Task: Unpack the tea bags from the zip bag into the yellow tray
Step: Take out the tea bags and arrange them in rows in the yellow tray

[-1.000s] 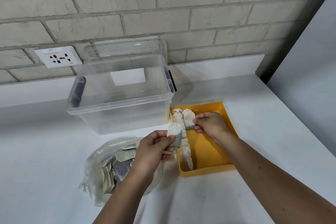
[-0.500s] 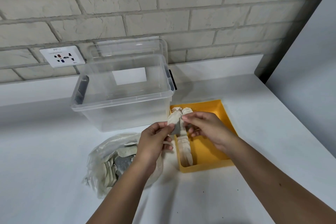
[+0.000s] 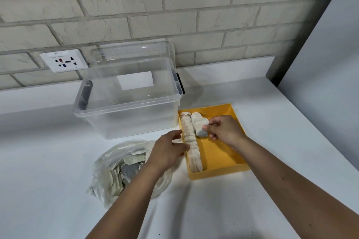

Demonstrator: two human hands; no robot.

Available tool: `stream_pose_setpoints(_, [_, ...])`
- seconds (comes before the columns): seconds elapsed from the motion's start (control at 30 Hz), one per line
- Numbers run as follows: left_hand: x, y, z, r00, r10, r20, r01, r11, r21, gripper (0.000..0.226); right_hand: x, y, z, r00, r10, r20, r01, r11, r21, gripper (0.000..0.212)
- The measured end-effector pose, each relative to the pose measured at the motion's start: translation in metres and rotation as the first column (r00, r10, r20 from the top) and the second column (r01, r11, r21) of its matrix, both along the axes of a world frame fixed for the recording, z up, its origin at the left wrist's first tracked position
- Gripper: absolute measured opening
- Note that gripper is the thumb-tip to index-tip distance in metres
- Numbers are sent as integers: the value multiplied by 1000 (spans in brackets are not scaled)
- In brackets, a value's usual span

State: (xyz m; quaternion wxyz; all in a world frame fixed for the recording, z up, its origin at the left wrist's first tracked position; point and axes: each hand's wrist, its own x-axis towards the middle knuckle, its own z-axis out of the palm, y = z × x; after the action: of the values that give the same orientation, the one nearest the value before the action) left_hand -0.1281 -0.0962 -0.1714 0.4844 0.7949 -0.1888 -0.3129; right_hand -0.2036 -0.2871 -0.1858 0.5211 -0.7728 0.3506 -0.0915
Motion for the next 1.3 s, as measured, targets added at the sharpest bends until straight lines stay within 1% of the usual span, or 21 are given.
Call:
stream_pose_setpoints(0.13, [2, -2, -3, 1000, -4, -8, 4, 1000, 3, 56, 10, -4, -13, 998, -17, -62, 11, 996, -94, 12])
stream_pose_setpoints(0.3, [3, -1, -6, 1000, 0, -19, -1, 1000, -8, 56, 19, -5, -17, 997, -29, -69, 22, 995, -100, 18])
stream_pose_setpoints(0.4, [4, -1, -7, 1000, -4, -17, 5, 1000, 7, 58, 21, -5, -19, 995, -43, -84, 35, 994, -100, 24])
stream_pose_setpoints(0.47, [4, 1, -3, 999, 1, -49, -1, 1000, -10, 58, 20, -6, -18, 995, -56, -88, 46, 993, -111, 31])
stream_pose_setpoints(0.57, [8, 10, 12, 989, 23, -145, -43, 990, -135, 51, 16, -4, -6, 996, -77, -48, 66, 979, -194, 37])
stream_pose_setpoints(0.63, [14, 22, 29, 980, 53, -193, -101, 964, -246, 41, 12, 2, 8, 998, -62, 24, 65, 972, -228, 34])
stream_pose_setpoints(0.67, [17, 33, 38, 978, 85, -191, -139, 948, -287, 36, 11, 9, 15, 997, -41, 62, 54, 973, -223, 31])
stream_pose_setpoints(0.73, [24, 55, 52, 974, 165, -154, -210, 914, -348, 30, 9, 26, 29, 991, 10, 135, 15, 983, -183, 24])
stream_pose_setpoints(0.8, [29, 78, 58, 967, 239, -86, -254, 898, -359, 27, 9, 47, 40, 977, 86, 196, -61, 990, -131, 19])
stream_pose_setpoints(0.87, [31, 102, 56, 957, 289, -1, -275, 909, -313, 23, 8, 72, 47, 955, 180, 234, -156, 981, -116, 15])
stream_pose_setpoints(0.97, [27, 128, 41, 941, 284, 183, -257, 953, -158, 16, 6, 108, 44, 919, 307, 247, -279, 950, -141, 15])
stream_pose_setpoints(1.07, [17, 142, 18, 925, 174, 336, -194, 981, 26, 17, 3, 142, 29, 872, 456, 181, -422, 885, -194, 13])
stream_pose_setpoints(1.13, [11, 146, 2, 907, 79, 414, -164, 971, 173, 20, 0, 161, 17, 845, 528, 89, -490, 829, -269, 10])
stream_pose_setpoints(1.17, [9, 148, -6, 895, 39, 445, -159, 959, 236, 20, -2, 168, 12, 839, 544, -7, -506, 775, -379, 10])
stream_pose_setpoints(1.23, [5, 150, -17, 856, -35, 516, -155, 935, 320, 21, -5, 177, 5, 836, 501, -224, -516, 577, -633, 23])
stream_pose_setpoints(1.27, [4, 150, -22, 826, -69, 560, -151, 929, 338, 24, -5, 178, 3, 835, 463, -298, -522, 493, -695, 30])
stream_pose_setpoints(1.3, [3, 150, -26, 797, -100, 596, -143, 927, 347, 28, -5, 179, 1, 834, 429, -346, -528, 444, -724, 36])
